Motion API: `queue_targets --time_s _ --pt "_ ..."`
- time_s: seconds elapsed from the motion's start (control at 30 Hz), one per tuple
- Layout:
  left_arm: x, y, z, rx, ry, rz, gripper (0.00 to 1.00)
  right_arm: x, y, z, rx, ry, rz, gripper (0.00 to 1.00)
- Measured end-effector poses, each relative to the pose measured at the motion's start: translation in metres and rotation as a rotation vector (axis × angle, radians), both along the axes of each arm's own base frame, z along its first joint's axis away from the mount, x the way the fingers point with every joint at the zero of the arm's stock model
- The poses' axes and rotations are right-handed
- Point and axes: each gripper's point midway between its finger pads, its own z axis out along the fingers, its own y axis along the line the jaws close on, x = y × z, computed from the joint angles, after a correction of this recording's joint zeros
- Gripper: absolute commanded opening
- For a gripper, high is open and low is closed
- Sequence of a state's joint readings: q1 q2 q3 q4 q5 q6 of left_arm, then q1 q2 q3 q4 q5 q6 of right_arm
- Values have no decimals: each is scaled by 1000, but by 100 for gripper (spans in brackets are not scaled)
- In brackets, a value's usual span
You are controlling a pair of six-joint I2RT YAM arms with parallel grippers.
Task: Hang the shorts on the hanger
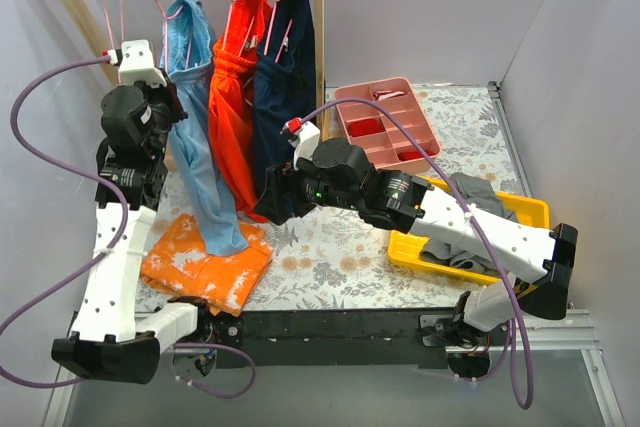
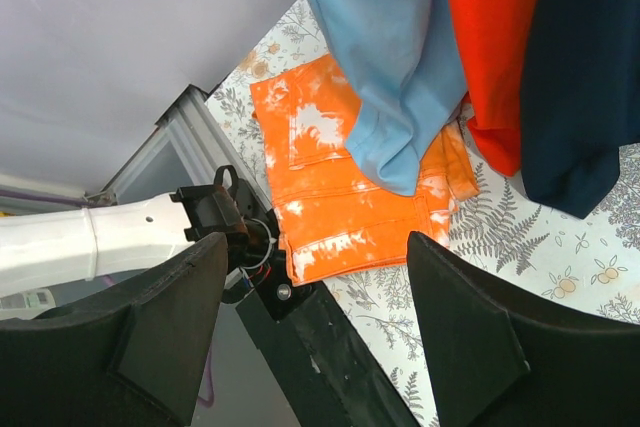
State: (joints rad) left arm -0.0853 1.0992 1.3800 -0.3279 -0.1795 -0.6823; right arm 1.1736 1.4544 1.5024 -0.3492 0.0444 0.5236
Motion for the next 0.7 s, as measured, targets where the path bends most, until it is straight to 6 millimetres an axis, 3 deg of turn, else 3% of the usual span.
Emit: queue_targets --time_s 0.1,0.23,0.7 --pt "-9 1 6 3 -21 0 0 0 0 0 0 0 0 79" --pt "-8 3 16 24 -41 5 0 0 0 0 -1 -2 -1 79" --pt "41 -4 50 84 -80 -28 0 4 -1 -1 -7 -13 -18 79"
